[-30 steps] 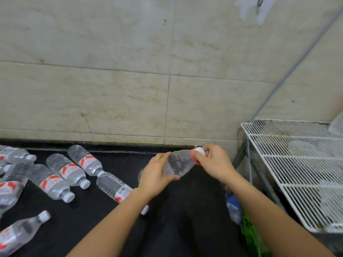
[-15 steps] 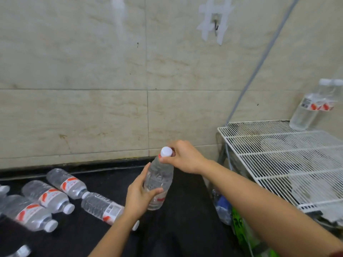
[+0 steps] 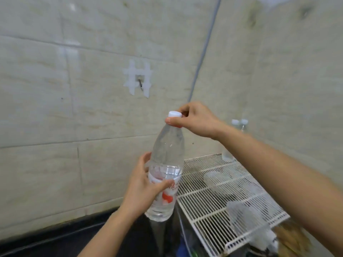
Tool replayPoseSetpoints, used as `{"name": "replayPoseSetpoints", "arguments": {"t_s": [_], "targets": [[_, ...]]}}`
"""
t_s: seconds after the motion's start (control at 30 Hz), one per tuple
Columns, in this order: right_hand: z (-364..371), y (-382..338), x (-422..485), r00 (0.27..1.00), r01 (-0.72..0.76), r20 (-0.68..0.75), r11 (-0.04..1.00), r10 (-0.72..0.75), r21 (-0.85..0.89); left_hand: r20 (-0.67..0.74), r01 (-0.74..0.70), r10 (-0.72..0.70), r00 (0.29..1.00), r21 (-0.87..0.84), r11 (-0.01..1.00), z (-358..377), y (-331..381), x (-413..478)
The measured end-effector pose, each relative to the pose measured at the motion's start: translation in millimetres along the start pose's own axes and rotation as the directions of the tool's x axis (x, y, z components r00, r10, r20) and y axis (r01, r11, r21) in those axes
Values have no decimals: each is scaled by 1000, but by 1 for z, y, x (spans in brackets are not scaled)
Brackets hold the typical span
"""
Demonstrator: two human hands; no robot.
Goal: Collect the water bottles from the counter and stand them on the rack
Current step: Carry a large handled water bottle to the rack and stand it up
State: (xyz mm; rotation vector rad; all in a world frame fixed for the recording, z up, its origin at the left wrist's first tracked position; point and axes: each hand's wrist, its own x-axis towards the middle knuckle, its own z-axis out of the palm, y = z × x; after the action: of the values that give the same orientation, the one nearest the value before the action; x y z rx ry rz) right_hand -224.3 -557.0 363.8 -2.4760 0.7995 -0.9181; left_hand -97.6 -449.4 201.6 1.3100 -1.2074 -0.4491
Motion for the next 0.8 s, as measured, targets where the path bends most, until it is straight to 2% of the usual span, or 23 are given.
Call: {"name": "replayPoseSetpoints", "arguments": {"t_s": [0.13,0.27,0.37,0.5,0.63,0.8], "targets": [[-64,44,21,995,21,-99,1000,-22,-4,-10,-62,61,998,-42,997,64,27,51],[-107,101,49,992,61,-108,994,-71,-90,-67,-44,39,997,-75,996,139,25,95],[-118,150,70,993,61,-89,984,-77,-166,-150,24,-37,988,-88,996,194,12,120],[-127,213,91,996,53,-54,979,-65,-199,-279,205,-230,933,-114,972,257,-10,152],[-131,263,108,999,-7,-38,983,0,-186,-285,264,-302,910,-166,950,295,-25,182],[-127,308,131,999,-43,-35,987,38,-157,-285,301,-332,899,-148,942,319,-42,211]]}}
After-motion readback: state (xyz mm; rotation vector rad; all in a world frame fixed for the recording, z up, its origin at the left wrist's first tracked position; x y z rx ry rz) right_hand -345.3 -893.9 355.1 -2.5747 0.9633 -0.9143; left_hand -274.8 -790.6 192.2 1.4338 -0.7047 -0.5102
